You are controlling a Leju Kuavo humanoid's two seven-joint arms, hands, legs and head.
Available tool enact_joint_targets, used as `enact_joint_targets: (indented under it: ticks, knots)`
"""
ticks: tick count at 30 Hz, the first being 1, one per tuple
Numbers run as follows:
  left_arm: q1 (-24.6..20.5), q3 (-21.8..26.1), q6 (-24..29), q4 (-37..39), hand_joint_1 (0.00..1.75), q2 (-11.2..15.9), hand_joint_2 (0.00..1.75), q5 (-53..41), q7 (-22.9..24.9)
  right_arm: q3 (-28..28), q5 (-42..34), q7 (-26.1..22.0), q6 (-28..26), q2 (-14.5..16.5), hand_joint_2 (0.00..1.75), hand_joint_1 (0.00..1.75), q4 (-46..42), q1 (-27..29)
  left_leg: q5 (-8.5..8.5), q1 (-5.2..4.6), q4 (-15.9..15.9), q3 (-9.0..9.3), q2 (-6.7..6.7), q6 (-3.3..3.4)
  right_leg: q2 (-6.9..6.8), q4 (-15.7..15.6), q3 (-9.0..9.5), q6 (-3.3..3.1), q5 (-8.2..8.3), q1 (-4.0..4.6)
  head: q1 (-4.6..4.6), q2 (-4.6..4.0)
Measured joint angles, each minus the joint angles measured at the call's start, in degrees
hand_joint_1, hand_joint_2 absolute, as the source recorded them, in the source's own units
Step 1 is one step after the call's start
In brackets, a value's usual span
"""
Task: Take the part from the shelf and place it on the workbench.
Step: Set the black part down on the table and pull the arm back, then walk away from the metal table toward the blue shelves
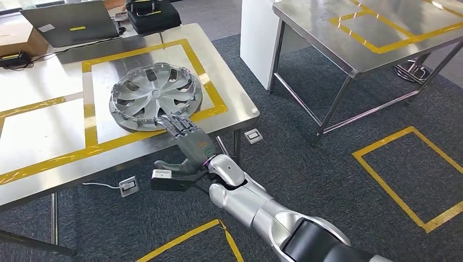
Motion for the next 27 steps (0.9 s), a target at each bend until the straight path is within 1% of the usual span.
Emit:
enact_joint_targets:
  ticks: [1,2,3,4,5,6,7,8,9,10,11,12,13,14,15,16,17,18,19,20,21,22,23,24,25,26,27]
  knots:
    - [-0.11,0.00,0.01,0.07,0.00,-0.01,0.00,0.01,-0.09,0.01,-0.01,-0.11,-0.10,0.00,0.00,0.00,0.00,0.02,-0.75,-0.12,-1.65,0.83,-0.14,0.43,0.01,0.15,-0.28,0.36,0.50,0.10,0.14,0.00]
    - [-0.15,0.00,0.01,0.13,0.00,0.01,0.00,0.01,-0.16,0.04,-0.02,-0.16,-0.18,0.00,0.00,0.00,0.00,0.06,-0.77,-0.34,-2.06,0.91,-0.26,1.08,0.01,0.12,-0.42,0.71,1.03,0.12,0.31,0.00]
    - [-0.16,0.00,0.02,0.20,0.00,0.03,0.00,0.02,-0.20,0.07,-0.07,-0.21,-0.23,-0.03,0.00,0.00,0.02,0.14,-0.35,-0.36,-1.83,0.31,-0.23,1.73,0.04,-0.03,-0.57,1.04,1.56,0.07,0.45,0.00]
    - [-0.19,0.00,0.02,0.25,0.00,0.06,0.00,0.02,-0.21,0.09,-0.14,-0.25,-0.26,-0.06,0.00,0.00,0.03,0.19,0.13,-0.38,-1.74,-0.12,-0.15,2.32,0.08,0.00,-0.86,1.35,1.61,-0.05,0.39,0.01]
    - [-0.23,0.00,0.02,0.32,0.00,0.09,0.00,0.02,-0.25,0.11,-0.24,-0.27,-0.28,-0.09,0.00,0.00,0.04,0.26,0.80,-0.38,-1.75,-0.75,-0.03,2.87,0.11,0.83,-1.49,1.68,0.39,-0.17,0.42,0.01]
    - [-0.26,0.00,0.02,0.39,0.00,0.12,0.00,0.02,-0.29,0.13,-0.39,-0.32,-0.29,-0.13,0.00,0.00,0.05,0.30,1.59,-0.33,-1.78,-1.57,0.08,3.32,0.15,2.85,-2.45,1.98,-1.88,-0.23,0.45,0.01]
    - [-0.30,0.00,0.02,0.44,0.00,0.16,0.00,0.02,-0.33,0.14,-0.51,-0.38,-0.30,-0.13,0.00,0.00,0.05,0.31,2.38,-0.37,-1.77,-2.42,0.14,3.60,0.15,6.16,-3.59,2.23,-4.96,-0.25,0.51,0.01]
    - [-0.31,0.00,0.02,0.50,0.00,0.19,0.00,0.02,-0.37,0.16,-0.64,-0.42,-0.30,-0.13,0.00,0.00,0.05,0.35,3.22,-0.45,-1.75,-3.49,0.18,3.80,0.15,10.33,-4.80,2.41,-8.10,-0.24,0.64,0.01]
    - [-0.30,0.00,0.02,0.56,0.00,0.21,0.00,0.02,-0.38,0.18,-0.75,-0.43,-0.30,-0.14,0.00,0.00,0.05,0.41,4.02,-0.56,-1.74,-4.52,0.21,3.92,0.16,14.24,-5.61,2.44,-10.11,-0.18,0.81,0.01]
    - [-0.30,0.00,0.02,0.62,0.00,0.26,0.00,0.03,-0.39,0.20,-0.82,-0.44,-0.30,-0.14,0.00,0.00,0.05,0.47,4.79,-0.70,-1.73,-5.55,0.24,4.00,0.18,16.89,-5.72,2.31,-10.88,-0.08,1.09,0.00]
    - [-0.29,0.00,0.02,0.67,0.00,0.31,0.00,0.05,-0.45,0.22,-0.88,-0.47,-0.30,-0.14,0.00,0.00,0.05,0.53,5.56,-0.89,-1.73,-6.57,0.25,4.05,0.19,17.59,-4.84,1.97,-10.41,0.10,1.47,0.01]
    - [-0.29,0.00,0.02,0.73,0.00,0.37,0.00,0.08,-0.55,0.25,-0.92,-0.50,-0.31,-0.14,0.00,0.00,0.05,0.56,6.30,-1.11,-1.73,-7.49,0.26,4.09,0.21,16.41,-2.99,1.42,-9.24,0.35,1.89,0.01]
    - [-0.30,0.00,0.02,0.80,0.00,0.40,0.00,0.12,-0.68,0.29,-0.94,-0.56,-0.34,-0.11,0.00,0.00,0.04,0.53,7.04,-1.38,-1.76,-8.30,0.24,4.14,0.26,13.04,0.18,0.44,-8.06,0.81,2.37,0.01]
    - [-0.30,0.00,0.02,0.91,0.00,0.30,0.00,0.15,-0.85,0.33,-0.92,-0.60,-0.39,-0.08,0.00,0.00,0.02,0.48,7.71,-1.48,-1.80,-8.88,0.27,4.16,0.26,8.78,3.60,-0.89,-7.87,1.34,2.72,0.01]
    - [-0.30,0.00,0.06,1.05,0.00,0.27,0.00,0.16,-1.04,0.38,-0.86,-0.61,-0.51,-0.01,0.00,0.00,-0.02,0.43,8.38,-1.46,-2.01,-9.17,0.30,4.05,0.05,4.70,6.67,-1.88,-8.25,1.84,2.82,0.01]
    - [-0.31,0.00,0.06,1.26,0.00,0.18,0.00,0.19,-1.24,0.42,-0.76,-0.58,-0.65,0.07,0.00,0.00,-0.06,0.37,9.04,-1.31,-2.32,-9.25,0.38,3.81,-0.12,1.42,8.84,-2.72,-8.68,2.35,2.86,0.01]
    - [-0.33,0.00,0.07,1.45,0.00,0.12,0.00,0.20,-1.42,0.45,-0.63,-0.47,-0.80,0.11,0.00,0.00,-0.09,0.29,9.68,-1.02,-2.71,-9.16,0.49,3.46,-0.30,-0.28,9.58,-3.16,-9.02,2.66,2.78,0.02]
    - [-0.34,0.00,0.07,1.62,0.00,0.15,0.00,0.21,-1.58,0.49,-0.48,-0.36,-0.98,0.16,0.00,0.00,-0.11,0.24,10.43,-0.90,-3.32,-9.02,0.56,3.05,-0.45,-1.23,9.68,-3.27,-8.47,2.84,2.70,0.02]
    - [-0.34,0.00,0.04,1.76,0.00,0.13,0.00,0.22,-1.68,0.52,-0.34,-0.26,-1.15,0.18,0.00,0.00,-0.11,0.20,10.94,-0.83,-3.76,-9.01,0.59,2.74,-0.42,-2.04,9.46,-3.42,-7.39,2.74,2.77,0.02]
    - [-0.31,0.00,0.05,1.84,0.00,0.18,0.00,0.23,-1.73,0.57,-0.22,-0.19,-1.29,0.23,0.00,0.00,-0.11,0.18,10.42,-0.86,-3.76,-9.23,0.49,2.48,-0.39,-2.84,9.21,-3.48,-6.27,2.52,2.75,0.03]
    - [-0.28,0.00,0.06,1.90,0.00,0.22,0.00,0.23,-1.76,0.61,-0.16,-0.16,-1.39,0.28,0.00,0.00,-0.11,0.21,8.79,-0.94,-2.93,-9.67,0.33,2.22,-0.37,-3.54,8.81,-3.43,-5.06,2.18,2.55,0.03]
    - [-0.27,0.00,0.07,1.95,0.00,0.35,0.00,0.23,-1.75,0.64,-0.14,-0.15,-1.43,0.34,0.00,0.00,-0.11,0.26,6.01,-0.92,-0.72,-10.31,0.19,1.92,-0.38,-3.98,8.22,-3.16,-3.89,1.81,2.22,0.03]
    - [-0.28,0.00,0.07,1.98,0.00,0.50,0.00,0.22,-1.74,0.66,-0.13,-0.14,-1.43,0.38,0.00,0.00,-0.11,0.33,2.70,-0.82,2.66,-11.07,0.06,1.50,-0.34,-4.06,7.37,-2.97,-3.00,1.63,1.85,0.03]
    - [-0.30,0.00,0.07,2.01,0.00,0.68,0.00,0.21,-1.70,0.67,-0.15,-0.14,-1.42,0.39,0.00,0.00,-0.10,0.43,0.20,-0.63,6.52,-11.72,0.03,1.07,-0.37,-3.98,6.38,-2.72,-2.22,1.44,1.54,0.03]
    - [-0.31,0.00,0.07,2.03,0.00,0.89,0.00,0.20,-1.65,0.67,-0.16,-0.16,-1.40,0.40,0.00,0.00,-0.08,0.56,-1.02,-0.40,9.97,-11.97,0.05,0.62,-0.41,-3.82,5.29,-2.41,-1.48,1.25,1.36,0.03]
    - [-0.31,0.00,0.07,2.06,0.00,1.05,0.00,0.19,-1.59,0.68,-0.20,-0.18,-1.40,0.40,0.00,0.00,-0.05,0.68,-0.73,-0.18,12.03,-11.60,0.06,0.20,-0.47,-3.57,4.17,-2.12,-0.80,1.01,1.32,0.03]
    - [-0.32,-0.01,0.07,2.08,0.00,1.21,0.00,0.17,-1.54,0.68,-0.22,-0.19,-1.39,0.40,0.00,0.00,-0.02,0.78,0.65,0.06,12.03,-10.20,0.08,-0.24,-0.52,-3.15,2.96,-1.73,-0.19,0.68,1.31,0.03]
